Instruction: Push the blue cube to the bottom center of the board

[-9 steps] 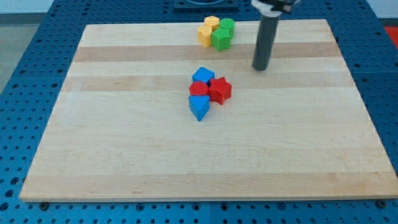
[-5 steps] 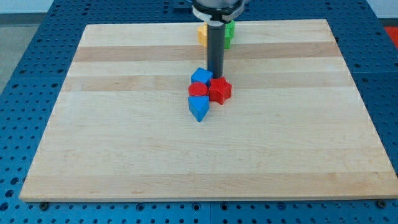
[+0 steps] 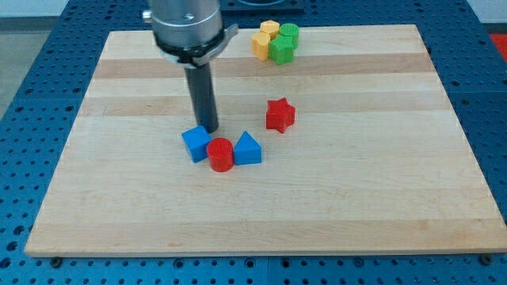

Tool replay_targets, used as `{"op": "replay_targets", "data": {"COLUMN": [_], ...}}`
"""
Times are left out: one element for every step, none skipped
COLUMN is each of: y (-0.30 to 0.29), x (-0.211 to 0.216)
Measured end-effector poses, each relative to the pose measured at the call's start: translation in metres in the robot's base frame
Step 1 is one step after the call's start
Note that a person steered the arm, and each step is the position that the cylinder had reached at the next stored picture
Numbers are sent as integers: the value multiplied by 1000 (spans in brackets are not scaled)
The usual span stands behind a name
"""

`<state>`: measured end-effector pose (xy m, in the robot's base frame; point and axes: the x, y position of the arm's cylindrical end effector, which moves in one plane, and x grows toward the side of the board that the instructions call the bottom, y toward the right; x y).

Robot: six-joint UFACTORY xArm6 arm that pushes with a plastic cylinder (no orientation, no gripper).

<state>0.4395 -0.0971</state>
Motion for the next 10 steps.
{"op": "replay_targets", "data": {"y": [-22, -38, -47, -47, -39, -28, -24, -41, -53, -53], "x": [19, 41, 60, 78, 91, 102, 114, 130, 146, 143]}}
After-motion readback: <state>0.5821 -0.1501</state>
